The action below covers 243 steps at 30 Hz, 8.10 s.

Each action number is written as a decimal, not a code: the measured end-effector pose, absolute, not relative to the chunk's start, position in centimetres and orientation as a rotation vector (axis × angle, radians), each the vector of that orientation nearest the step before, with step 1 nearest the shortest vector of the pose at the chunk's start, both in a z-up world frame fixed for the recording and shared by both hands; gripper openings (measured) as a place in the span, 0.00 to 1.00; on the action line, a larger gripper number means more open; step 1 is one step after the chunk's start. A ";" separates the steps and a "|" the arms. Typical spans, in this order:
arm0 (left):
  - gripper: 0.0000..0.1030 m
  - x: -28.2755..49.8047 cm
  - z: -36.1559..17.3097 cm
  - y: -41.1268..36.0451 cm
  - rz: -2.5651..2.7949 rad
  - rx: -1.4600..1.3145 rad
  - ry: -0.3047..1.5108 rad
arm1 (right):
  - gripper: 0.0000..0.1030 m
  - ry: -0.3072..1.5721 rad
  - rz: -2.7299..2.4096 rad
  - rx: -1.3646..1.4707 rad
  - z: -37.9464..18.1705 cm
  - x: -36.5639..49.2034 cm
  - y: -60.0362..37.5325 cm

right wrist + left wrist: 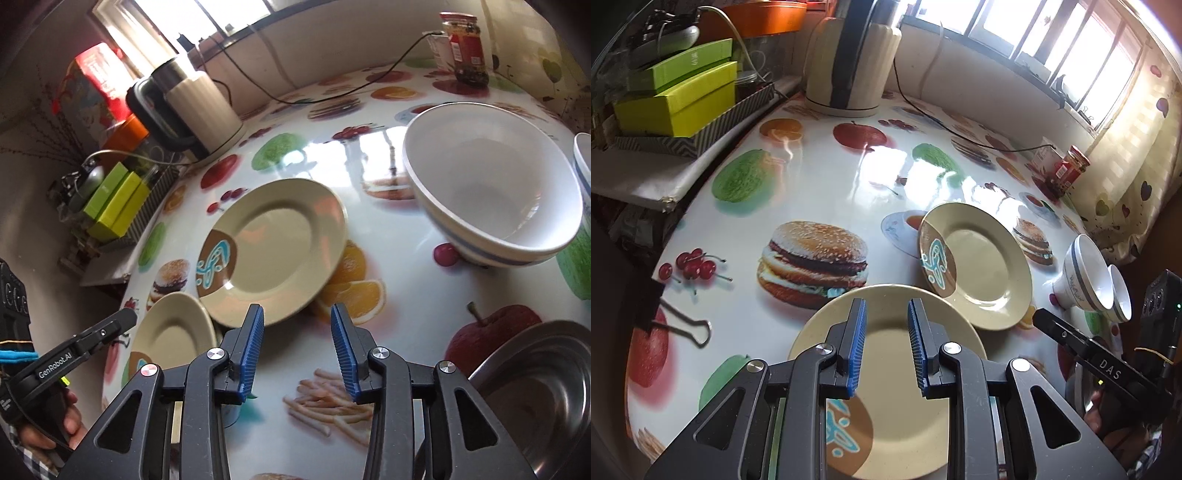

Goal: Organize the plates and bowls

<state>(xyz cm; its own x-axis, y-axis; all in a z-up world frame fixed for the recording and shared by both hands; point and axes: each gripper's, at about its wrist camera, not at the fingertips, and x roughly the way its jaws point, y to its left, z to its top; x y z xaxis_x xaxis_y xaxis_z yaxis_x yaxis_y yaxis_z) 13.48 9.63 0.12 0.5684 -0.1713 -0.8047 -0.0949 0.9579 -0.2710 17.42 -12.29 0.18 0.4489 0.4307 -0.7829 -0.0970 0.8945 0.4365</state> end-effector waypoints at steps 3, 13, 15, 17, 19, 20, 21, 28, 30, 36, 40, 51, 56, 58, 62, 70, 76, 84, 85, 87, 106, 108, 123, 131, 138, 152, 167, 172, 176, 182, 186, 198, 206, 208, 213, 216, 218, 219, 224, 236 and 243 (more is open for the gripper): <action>0.23 14.7 0.1 9.2 -0.057 -0.293 0.981 | 0.36 1.060 0.317 0.359 0.1 17.9 -12.9; 0.23 19.4 0.0 8.1 -0.112 -0.275 1.011 | 0.36 1.078 0.295 0.396 -0.5 19.7 -12.8; 0.23 20.4 -0.4 7.9 -0.112 -0.268 1.028 | 0.36 1.084 0.294 0.406 -0.7 20.1 -12.8; 0.23 21.3 -0.7 7.7 -0.119 -0.263 1.041 | 0.36 1.090 0.296 0.408 -0.9 20.5 -12.6; 0.23 21.9 -1.1 7.6 -0.135 -0.269 1.053 | 0.36 1.094 0.299 0.413 -1.1 20.8 -12.6; 0.23 22.2 -1.2 7.5 -0.138 -0.270 1.060 | 0.36 1.094 0.298 0.416 -1.2 21.0 -12.6; 0.23 22.4 -1.3 7.5 -0.137 -0.268 1.060 | 0.36 1.093 0.298 0.418 -1.2 21.1 -12.6; 0.23 23.7 -2.1 7.4 -0.153 -0.281 1.081 | 0.36 1.086 0.271 0.430 -1.4 21.8 -13.1; 0.23 23.9 -2.3 7.3 -0.160 -0.288 1.089 | 0.36 1.089 0.269 0.436 -1.5 22.0 -13.1; 0.23 24.2 -2.8 7.3 -0.168 -0.309 1.102 | 0.32 1.096 0.270 0.448 -1.9 22.3 -13.2; 0.23 24.3 -2.8 7.1 -0.170 -0.303 1.101 | 0.27 1.100 0.276 0.455 -2.0 22.5 -13.1; 0.16 24.3 -3.0 7.2 -0.154 -0.300 1.098 | 0.18 1.100 0.279 0.471 -2.2 22.7 -13.1; 0.14 24.4 -3.0 7.2 -0.152 -0.297 1.099 | 0.17 1.100 0.278 0.476 -2.3 22.7 -13.2; 0.14 24.4 -3.1 7.2 -0.153 -0.301 1.098 | 0.17 1.100 0.277 0.477 -2.3 22.7 -13.2; 0.14 24.5 -3.1 7.2 -0.153 -0.304 1.097 | 0.17 1.097 0.270 0.479 -2.2 22.8 -13.3; 0.14 24.5 -3.0 7.0 -0.160 -0.301 1.094 | 0.17 1.084 0.259 0.494 -2.1 22.7 -13.7; 0.14 24.4 -2.5 6.8 -0.167 -0.296 1.080 | 0.17 1.062 0.258 0.502 -1.6 22.7 -14.1; 0.14 23.9 -1.8 6.8 -0.171 -0.292 1.063 | 0.17 1.046 0.261 0.512 -1.2 22.4 -14.3; 0.14 23.7 -1.7 6.9 -0.170 -0.292 1.059 | 0.17 1.042 0.263 0.510 -1.0 22.3 -14.2; 0.14 23.5 -1.6 7.0 -0.168 -0.293 1.056 | 0.17 1.037 0.265 0.504 -0.8 22.2 -14.1; 0.14 19.9 0.5 8.7 -0.153 -0.332 0.995 | 0.17 0.988 0.320 0.457 1.8 19.9 -13.0; 0.14 19.5 0.6 8.9 -0.150 -0.334 0.993 | 0.17 0.985 0.326 0.450 2.0 19.6 -12.8; 0.14 15.9 0.9 10.9 -0.109 -0.377 0.964 | 0.17 0.982 0.374 0.408 3.0 17.6 -10.9; 0.14 14.0 0.6 12.2 -0.077 -0.397 0.958 | 0.17 0.994 0.406 0.378 3.0 16.3 -9.5; 0.14 12.3 0.1 13.4 -0.051 -0.420 0.955 | 0.17 1.013 0.439 0.358 2.7 15.4 -8.3; 0.14 10.5 -1.4 15.1 -0.010 -0.455 0.975 | 0.17 1.049 0.483 0.317 1.8 14.0 -6.2; 0.14 9.1 -1.9 15.7 0.012 -0.459 0.975 | 0.17 1.069 0.503 0.294 1.3 13.2 -5.2; 0.14 9.0 -2.1 16.0 0.013 -0.463 0.977 | 0.17 1.078 0.505 0.289 1.1 13.0 -5.0; 0.14 8.9 -2.1 16.1 0.013 -0.463 0.975 | 0.17 1.086 0.504 0.286 0.8 12.9 -4.9; 0.14 8.8 -2.0 16.0 0.015 -0.461 0.976 | 0.18 1.095 0.503 0.283 0.6 13.0 -4.8; 0.14 8.8 -2.0 16.0 0.015 -0.460 0.975 | 0.18 1.095 0.503 0.283 0.5 13.0 -4.7; 0.14 8.7 -2.1 16.1 0.017 -0.466 0.977 | 0.19 1.095 0.503 0.272 0.5 12.9 -4.7; 0.16 8.6 -2.1 16.3 0.007 -0.483 0.973 | 0.20 1.094 0.488 0.251 0.5 12.8 -4.6; 0.16 8.6 -2.1 16.3 0.002 -0.485 0.972 | 0.25 1.099 0.478 0.231 0.4 12.9 -4.6; 0.20 8.8 -2.3 16.4 -0.009 -0.488 0.973 | 0.36 1.115 0.471 0.241 0.0 13.2 -5.0; 0.32 8.8 -2.7 16.7 -0.008 -0.497 0.984 | 0.39 1.125 0.464 0.249 -0.3 13.4 -5.2; 0.34 8.8 -2.9 16.9 -0.019 -0.514 0.984 | 0.40 1.132 0.466 0.252 -0.5 13.5 -5.2; 0.34 8.7 -3.1 17.0 -0.029 -0.527 0.985 | 0.41 1.137 0.466 0.253 -0.6 13.6 -5.1; 0.34 9.0 -3.6 17.0 -0.070 -0.559 0.996 | 0.41 1.157 0.483 0.269 -1.1 13.8 -5.1; 0.34 9.7 -3.8 16.4 -0.091 -0.528 1.002 | 0.40 1.173 0.522 0.284 -1.5 14.3 -4.2; 0.34 10.7 -3.8 16.1 -0.084 -0.517 1.006 | 0.37 1.167 0.521 0.312 -1.7 15.0 -4.5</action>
